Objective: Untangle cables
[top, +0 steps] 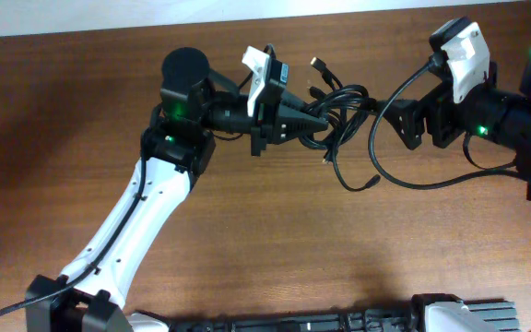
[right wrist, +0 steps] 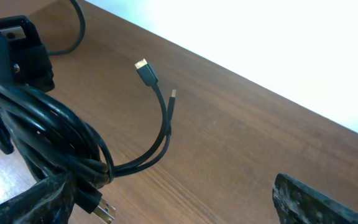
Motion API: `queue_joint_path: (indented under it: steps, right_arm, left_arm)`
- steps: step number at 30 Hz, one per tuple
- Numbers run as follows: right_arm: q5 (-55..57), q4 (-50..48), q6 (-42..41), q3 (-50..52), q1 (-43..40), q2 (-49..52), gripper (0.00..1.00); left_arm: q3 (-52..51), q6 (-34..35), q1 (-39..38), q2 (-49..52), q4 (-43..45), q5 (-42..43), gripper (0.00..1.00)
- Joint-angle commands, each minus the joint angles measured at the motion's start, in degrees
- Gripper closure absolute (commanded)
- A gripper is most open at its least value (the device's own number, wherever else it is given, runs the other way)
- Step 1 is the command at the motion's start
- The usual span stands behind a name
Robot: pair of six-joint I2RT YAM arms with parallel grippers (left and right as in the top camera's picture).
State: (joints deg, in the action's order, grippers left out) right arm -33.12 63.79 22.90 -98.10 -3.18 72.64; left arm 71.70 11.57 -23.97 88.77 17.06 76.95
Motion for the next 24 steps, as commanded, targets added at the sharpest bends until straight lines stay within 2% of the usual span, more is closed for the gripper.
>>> queue_joint_path:
  steps: [1,11,24]
  right_arm:
    - [-1.0,0.0,0.9,-0.9,0.2,-0.2,0.01]
    - [-0.7,-0.9,0.8,-0.8,0.2,-0.2,0.01]
    - [-0.7,-7.2,-1.0,-0.8,0.2,-0.3,0.01]
  left_arm:
    - [0.9,-1.4,-2.2,-0.7,2.0,1.7,1.0]
    - [0.9,-1.4,-7.0,-0.7,5.0,2.2,1.0]
    - [0.9,-1.4,-7.2,-0.7,3.4,3.2,1.0]
